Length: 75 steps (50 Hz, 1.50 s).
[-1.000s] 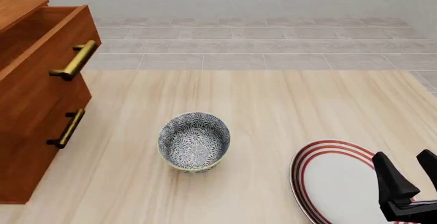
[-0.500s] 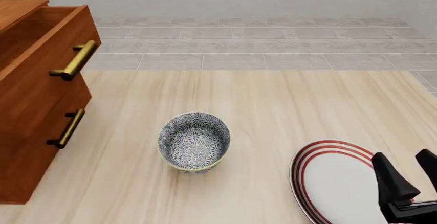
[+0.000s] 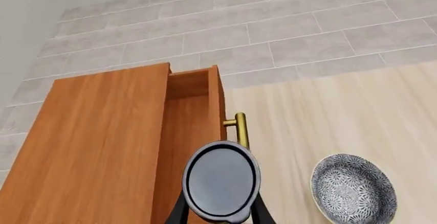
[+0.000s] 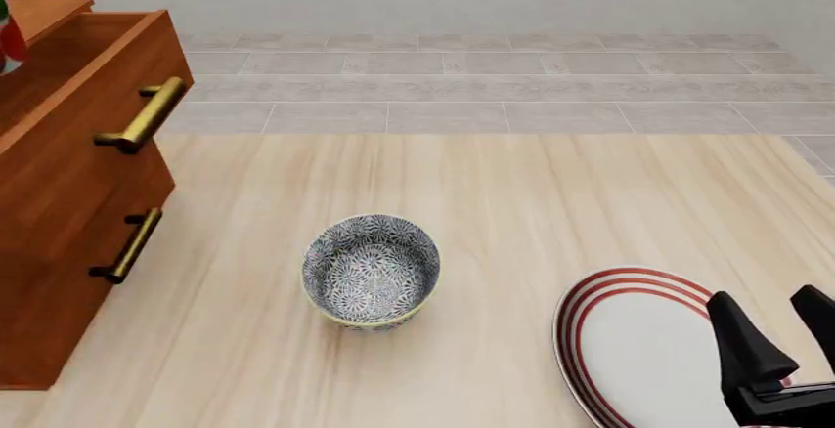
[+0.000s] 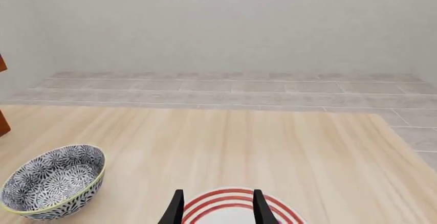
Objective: Put the ketchup in the top drawer of the cabinet.
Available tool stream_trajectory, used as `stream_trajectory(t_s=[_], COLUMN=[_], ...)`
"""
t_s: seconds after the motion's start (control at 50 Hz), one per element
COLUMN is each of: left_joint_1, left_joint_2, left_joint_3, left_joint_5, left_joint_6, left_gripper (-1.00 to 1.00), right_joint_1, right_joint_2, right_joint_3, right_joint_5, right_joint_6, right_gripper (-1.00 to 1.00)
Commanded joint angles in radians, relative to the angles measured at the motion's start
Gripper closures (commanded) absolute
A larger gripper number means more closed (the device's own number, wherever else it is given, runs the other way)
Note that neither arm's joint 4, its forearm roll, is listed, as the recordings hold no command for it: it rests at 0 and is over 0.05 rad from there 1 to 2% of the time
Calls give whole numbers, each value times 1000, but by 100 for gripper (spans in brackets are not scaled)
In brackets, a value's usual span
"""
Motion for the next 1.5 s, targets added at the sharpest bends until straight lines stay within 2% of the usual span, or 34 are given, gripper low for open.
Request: stream_trajectory(t_s=[0.02,0.18,0.4,0.42,0.44,0.76,0.94,1.28,1.5], left_joint_1=[33,48,73,83,94,135,141,172,167], left_joint_2=[21,16,30,29,40,71,80,60,60], left_joint_3=[17,25,-34,-29,-31,-56,-39,89,133], left_joint_5=[-22,-33,-4,-13,-17,-22,-35,-103,-129], left_joint_6=[23,25,26,43,27,36,41,101,98], left_gripper=[100,100,100,100,100,100,100,100,100], right_joint_1=[1,1,3,3,4,5,5,7,6], right_joint_2=[5,9,20,19,18,40,48,47,43], right_joint_3=[1,2,3,3,4,4,4,4,4], right_joint_5=[-4,-9,-18,-18,-17,-35,-42,-37,-32], right_joint_6=[1,2,0,0,0,-1,-1,-2,-2], right_gripper=[-100,-100,-100,-100,-100,-100,-100,-100,-100])
